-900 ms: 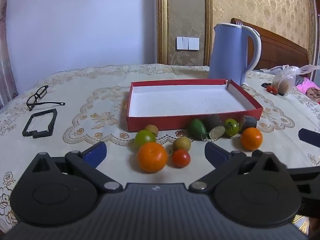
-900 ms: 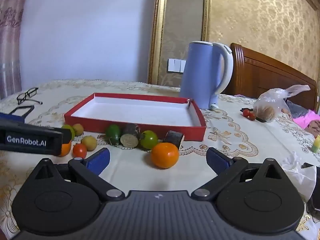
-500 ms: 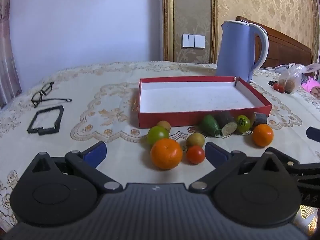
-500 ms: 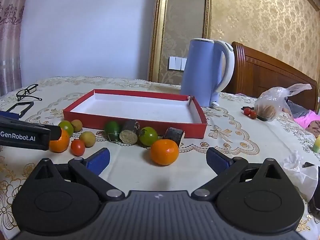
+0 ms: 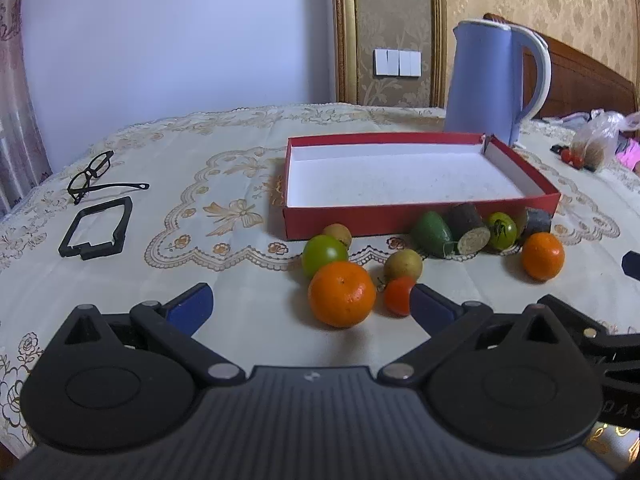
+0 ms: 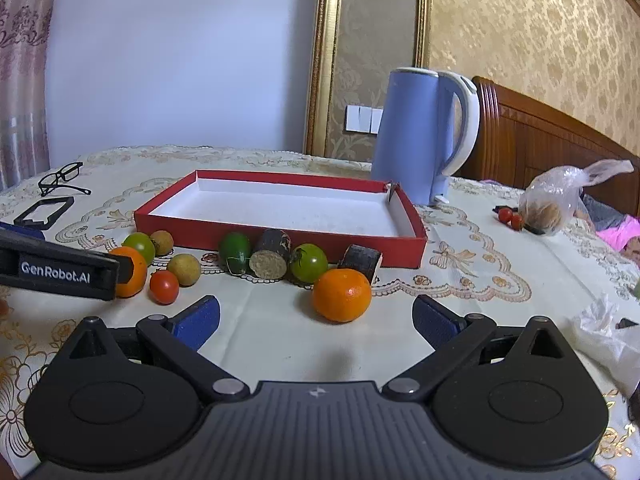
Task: Organize fruits
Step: 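Move the left tool toward the large orange while the right tool approaches the small orange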
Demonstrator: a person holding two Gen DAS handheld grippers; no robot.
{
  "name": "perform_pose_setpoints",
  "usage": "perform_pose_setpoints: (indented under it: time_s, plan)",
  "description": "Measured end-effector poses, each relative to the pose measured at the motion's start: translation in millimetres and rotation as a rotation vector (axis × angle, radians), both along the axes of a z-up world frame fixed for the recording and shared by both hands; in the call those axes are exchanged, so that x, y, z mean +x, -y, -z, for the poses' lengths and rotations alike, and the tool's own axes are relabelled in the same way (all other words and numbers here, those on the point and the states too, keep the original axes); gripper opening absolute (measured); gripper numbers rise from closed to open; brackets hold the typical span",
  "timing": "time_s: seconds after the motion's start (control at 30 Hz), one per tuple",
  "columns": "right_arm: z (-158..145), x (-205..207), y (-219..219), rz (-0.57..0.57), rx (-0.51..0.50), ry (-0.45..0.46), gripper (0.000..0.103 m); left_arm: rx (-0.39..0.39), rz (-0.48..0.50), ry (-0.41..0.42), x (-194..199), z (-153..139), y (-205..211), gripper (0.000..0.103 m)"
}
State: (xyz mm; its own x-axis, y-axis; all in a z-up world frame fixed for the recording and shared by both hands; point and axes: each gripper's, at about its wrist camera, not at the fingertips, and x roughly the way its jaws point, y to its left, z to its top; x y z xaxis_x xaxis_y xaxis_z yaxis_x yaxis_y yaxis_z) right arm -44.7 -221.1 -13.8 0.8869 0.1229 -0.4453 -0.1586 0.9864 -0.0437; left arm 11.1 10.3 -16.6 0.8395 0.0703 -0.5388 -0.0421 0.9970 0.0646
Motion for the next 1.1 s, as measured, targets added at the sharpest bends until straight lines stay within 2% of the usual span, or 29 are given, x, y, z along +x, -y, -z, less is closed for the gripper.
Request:
perform_pose_setpoints:
  time_s: [0.33,0.73,1.1]
  plan:
    - [2,-3,2,0.016,0.004,-0.003,0.103,0.025,0.012,-0.014,2,7,9,0.103]
    - [1,-6,-1,0.015,-0.009,-0.004,0.103,0.041,-0.061,-0.038,9,13,-8,0.103]
    - [2,-7,-3,0.013,-0.022,0.001,0.103,0.083,-0.068,-0.03,11,14,-5,0.103]
